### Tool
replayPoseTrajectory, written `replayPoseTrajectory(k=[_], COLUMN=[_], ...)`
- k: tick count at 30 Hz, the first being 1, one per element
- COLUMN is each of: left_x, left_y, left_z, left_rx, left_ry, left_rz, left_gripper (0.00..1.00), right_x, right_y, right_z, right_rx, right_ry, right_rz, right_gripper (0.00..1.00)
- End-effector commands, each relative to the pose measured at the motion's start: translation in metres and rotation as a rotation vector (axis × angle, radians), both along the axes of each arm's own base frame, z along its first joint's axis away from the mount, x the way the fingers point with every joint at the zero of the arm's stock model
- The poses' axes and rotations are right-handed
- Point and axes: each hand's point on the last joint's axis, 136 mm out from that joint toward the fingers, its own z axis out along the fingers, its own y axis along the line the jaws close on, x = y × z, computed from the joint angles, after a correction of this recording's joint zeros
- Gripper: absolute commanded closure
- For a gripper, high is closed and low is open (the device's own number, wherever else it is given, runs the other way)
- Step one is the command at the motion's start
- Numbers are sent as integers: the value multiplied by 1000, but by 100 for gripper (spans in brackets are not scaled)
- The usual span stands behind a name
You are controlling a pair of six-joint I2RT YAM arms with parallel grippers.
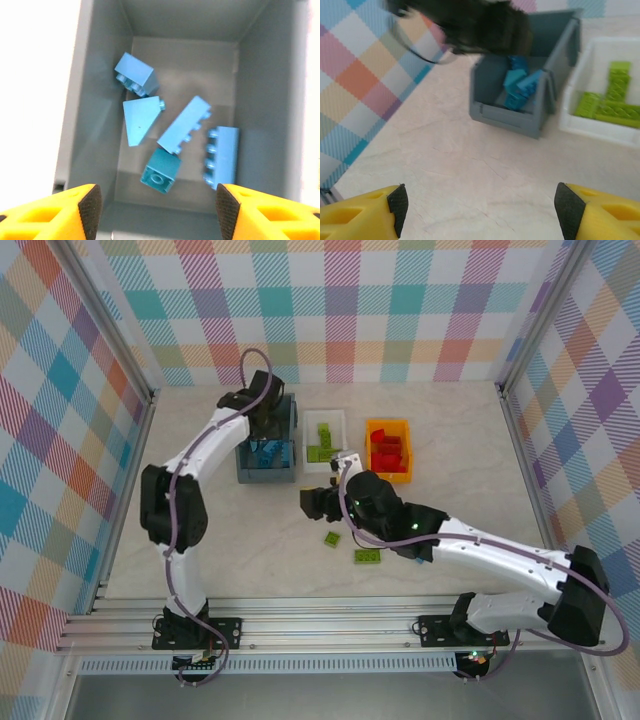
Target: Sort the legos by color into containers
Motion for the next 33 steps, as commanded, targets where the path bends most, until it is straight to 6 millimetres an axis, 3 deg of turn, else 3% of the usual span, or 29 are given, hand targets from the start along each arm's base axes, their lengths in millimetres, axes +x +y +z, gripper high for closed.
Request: replayPoseTrajectory(k=[1, 6, 9, 15, 19, 24, 28, 33], left_x=[-32, -94, -139, -224, -265, -292, -296, -295], left_y=[-18, -37, -55, -66, -66, -50, -40, -45], left_z=[65, 110, 117, 93, 64, 46, 46, 48], left_rx=[-109, -253, -343, -486, -574, -588, -578, -567], left_ry=[-134, -226, -235, -197, -135, -103, -110, -99], left_rz=[-11, -54, -121, -187, -217, -206, -198, -212], left_gripper=[38, 38, 37, 36, 36, 36, 35, 36], right_x=[-4, -17, -24, -35, -30, -30, -31, -28], right_y=[-37, -63, -68, -39, -16, -19, -18, -13], right_z=[-31, -64, -86, -132, -151, -183, -202, -212], right_rx=[-110, -289, -394, -389, -456, -613, -580, -495], right_ry=[100, 217, 330, 547, 568, 646, 727, 845], right_rz=[-115, -149, -171, -173, -101, -51, -77, -206], right_gripper=[23, 24, 25, 24, 21, 18, 19, 24])
